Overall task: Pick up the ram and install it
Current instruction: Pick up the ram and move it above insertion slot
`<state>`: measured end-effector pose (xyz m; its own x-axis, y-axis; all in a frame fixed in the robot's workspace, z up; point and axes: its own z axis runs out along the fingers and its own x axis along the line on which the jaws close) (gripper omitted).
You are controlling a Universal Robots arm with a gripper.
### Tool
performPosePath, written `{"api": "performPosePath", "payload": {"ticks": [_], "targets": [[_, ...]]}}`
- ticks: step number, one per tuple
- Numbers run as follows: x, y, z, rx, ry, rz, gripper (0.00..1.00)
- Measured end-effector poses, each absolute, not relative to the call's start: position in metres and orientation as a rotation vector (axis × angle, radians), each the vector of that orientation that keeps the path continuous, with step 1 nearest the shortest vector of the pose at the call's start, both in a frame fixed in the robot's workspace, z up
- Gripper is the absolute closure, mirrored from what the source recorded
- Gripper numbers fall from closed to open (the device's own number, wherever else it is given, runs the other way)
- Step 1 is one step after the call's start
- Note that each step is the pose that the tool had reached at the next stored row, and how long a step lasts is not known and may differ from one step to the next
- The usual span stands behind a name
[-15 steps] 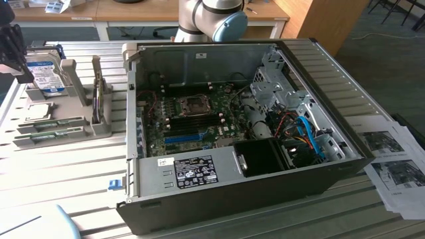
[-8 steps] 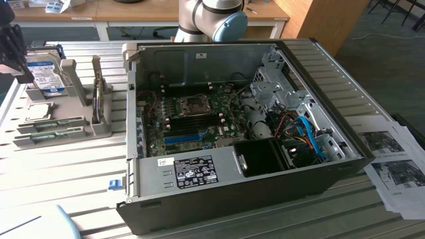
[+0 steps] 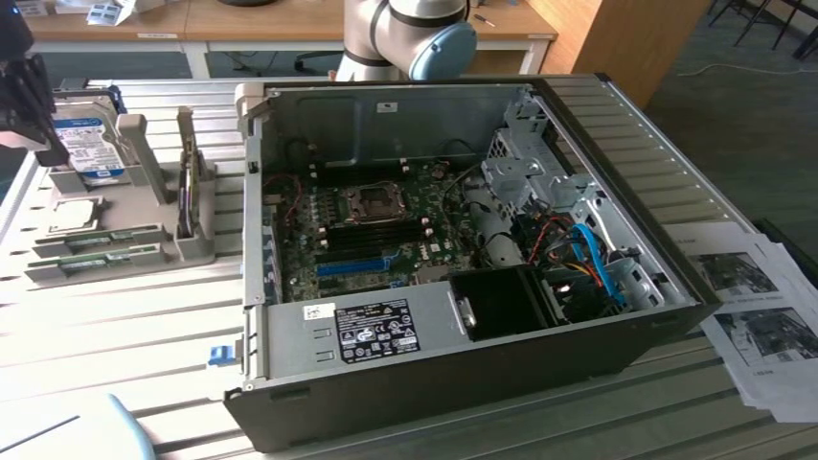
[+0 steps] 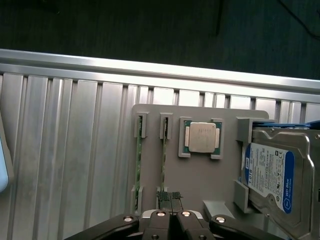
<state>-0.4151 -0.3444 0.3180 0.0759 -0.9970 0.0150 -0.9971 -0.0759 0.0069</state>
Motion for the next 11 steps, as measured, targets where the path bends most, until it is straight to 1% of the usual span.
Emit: {"api": "performPosePath", "payload": {"ticks": [11], "targets": [[-0.415, -0.344, 0.306, 2.293, -2.125, 0.010, 0.91]]}}
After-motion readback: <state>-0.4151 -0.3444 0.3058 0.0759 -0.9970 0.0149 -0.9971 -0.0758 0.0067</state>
